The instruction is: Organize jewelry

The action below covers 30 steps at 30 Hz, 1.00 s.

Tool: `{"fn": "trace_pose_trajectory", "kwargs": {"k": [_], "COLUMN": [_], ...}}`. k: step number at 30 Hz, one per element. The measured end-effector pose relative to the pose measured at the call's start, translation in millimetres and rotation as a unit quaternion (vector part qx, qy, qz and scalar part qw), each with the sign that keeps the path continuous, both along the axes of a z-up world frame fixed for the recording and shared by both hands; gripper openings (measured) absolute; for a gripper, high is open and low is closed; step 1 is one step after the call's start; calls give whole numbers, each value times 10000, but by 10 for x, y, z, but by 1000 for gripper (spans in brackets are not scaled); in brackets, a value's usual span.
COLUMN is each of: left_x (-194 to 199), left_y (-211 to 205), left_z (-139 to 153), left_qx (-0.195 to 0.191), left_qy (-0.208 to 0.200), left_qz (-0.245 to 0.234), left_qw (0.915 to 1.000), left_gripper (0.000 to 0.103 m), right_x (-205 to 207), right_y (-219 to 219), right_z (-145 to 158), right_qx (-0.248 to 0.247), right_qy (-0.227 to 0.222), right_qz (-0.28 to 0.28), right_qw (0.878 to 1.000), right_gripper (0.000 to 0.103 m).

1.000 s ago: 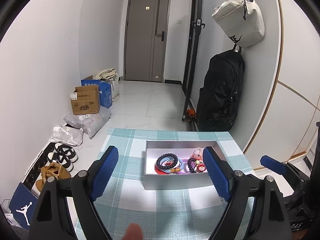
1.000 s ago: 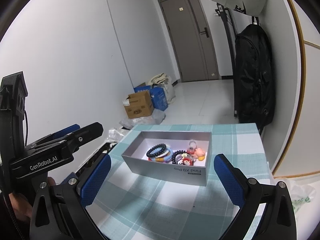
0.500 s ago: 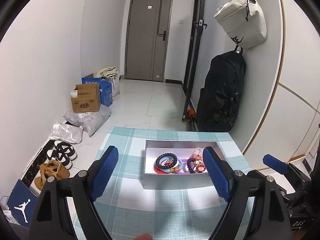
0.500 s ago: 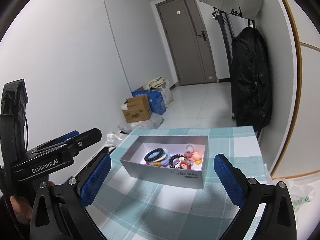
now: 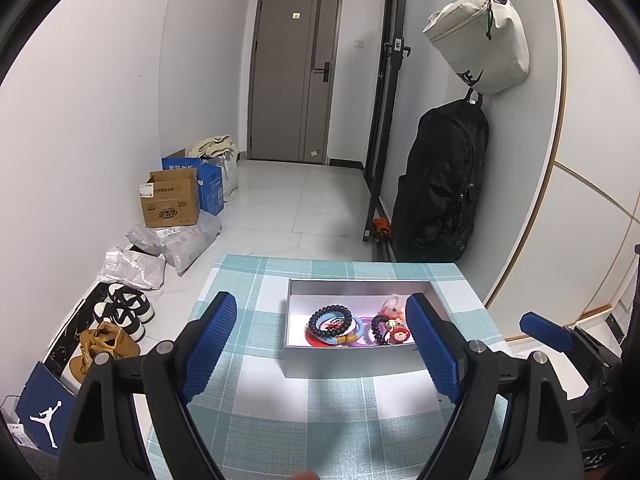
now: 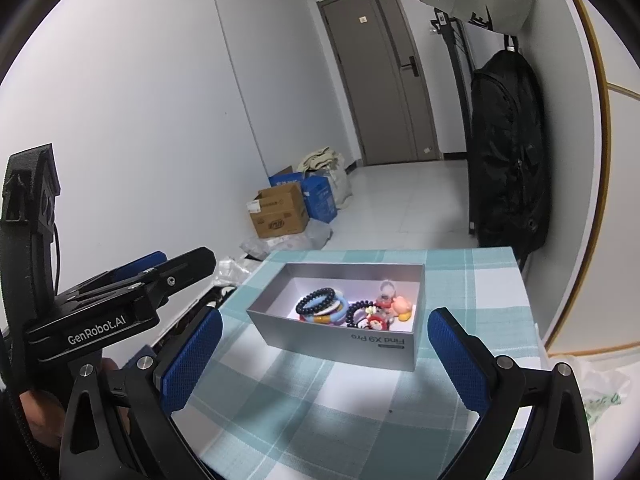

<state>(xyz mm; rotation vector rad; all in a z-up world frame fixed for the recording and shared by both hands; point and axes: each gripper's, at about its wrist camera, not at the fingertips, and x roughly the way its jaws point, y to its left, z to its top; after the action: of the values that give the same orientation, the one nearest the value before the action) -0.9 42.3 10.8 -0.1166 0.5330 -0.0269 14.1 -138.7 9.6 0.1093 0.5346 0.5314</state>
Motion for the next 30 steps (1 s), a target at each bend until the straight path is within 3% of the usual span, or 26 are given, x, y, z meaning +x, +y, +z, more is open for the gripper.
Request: {"fn": "trace_pose_trajectory", "kwargs": {"k": [25, 30], "left_x": [13, -24], "left_y": [-8, 12], "left_z": [-58, -33], "left_qx": [-37, -91], "left_qy": [107, -113], "left_qz": [-5, -51], "left_qw": [9999, 9999], "left_gripper": [83, 83], "right_x": [18, 23], "right_y": [-43, -40], "right_z": [-19, -26], "right_qx": [94, 116], "right_qy": [115, 127], "right_qz": [-50, -51], "right_qw": [9999, 9998], "right_gripper": [103, 103]}}
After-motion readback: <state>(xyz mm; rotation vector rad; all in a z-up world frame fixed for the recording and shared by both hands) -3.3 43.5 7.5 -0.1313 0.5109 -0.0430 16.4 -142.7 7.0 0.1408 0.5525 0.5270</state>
